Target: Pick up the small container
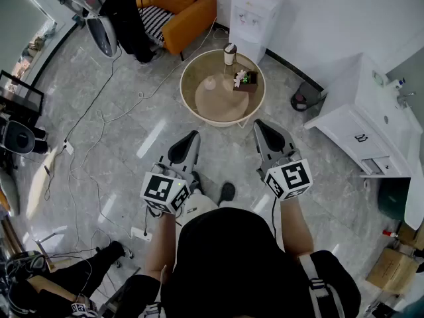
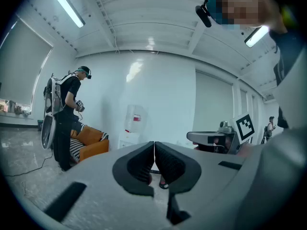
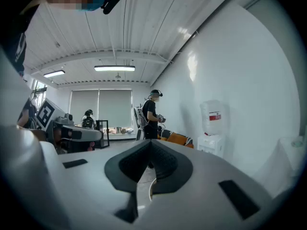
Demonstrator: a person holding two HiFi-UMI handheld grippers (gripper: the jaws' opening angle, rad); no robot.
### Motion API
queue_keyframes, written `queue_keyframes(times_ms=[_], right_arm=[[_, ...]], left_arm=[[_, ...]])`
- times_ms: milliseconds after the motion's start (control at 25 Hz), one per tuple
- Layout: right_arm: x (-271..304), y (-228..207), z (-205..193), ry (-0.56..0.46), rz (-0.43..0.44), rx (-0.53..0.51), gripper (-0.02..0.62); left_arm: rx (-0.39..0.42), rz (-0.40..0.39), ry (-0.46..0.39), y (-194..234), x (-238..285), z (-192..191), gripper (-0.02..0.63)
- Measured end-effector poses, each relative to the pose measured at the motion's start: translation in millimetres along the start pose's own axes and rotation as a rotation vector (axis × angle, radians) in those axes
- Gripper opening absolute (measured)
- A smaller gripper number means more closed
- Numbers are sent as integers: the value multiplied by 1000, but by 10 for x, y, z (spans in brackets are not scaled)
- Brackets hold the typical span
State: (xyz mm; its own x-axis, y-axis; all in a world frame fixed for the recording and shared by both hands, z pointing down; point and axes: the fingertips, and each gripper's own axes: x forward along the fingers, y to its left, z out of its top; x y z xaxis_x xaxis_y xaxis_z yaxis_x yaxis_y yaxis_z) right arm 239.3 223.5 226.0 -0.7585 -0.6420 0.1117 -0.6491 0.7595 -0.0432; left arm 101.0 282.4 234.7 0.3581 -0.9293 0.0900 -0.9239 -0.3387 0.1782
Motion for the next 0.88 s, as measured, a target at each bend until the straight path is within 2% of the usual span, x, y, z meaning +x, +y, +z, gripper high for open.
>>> queue_keyframes(times_ms=[480, 680, 880], right_arm=[[-189, 164, -6, -2, 40, 0, 3], [-251, 88, 31, -38, 31, 57, 3], [-261, 65, -20, -23, 34, 65, 3]], left_arm=[[3, 19, -6, -134, -166, 19, 21], [5, 34, -3, -161, -202, 5, 21], [-7, 51, 11, -138, -251, -43, 20]])
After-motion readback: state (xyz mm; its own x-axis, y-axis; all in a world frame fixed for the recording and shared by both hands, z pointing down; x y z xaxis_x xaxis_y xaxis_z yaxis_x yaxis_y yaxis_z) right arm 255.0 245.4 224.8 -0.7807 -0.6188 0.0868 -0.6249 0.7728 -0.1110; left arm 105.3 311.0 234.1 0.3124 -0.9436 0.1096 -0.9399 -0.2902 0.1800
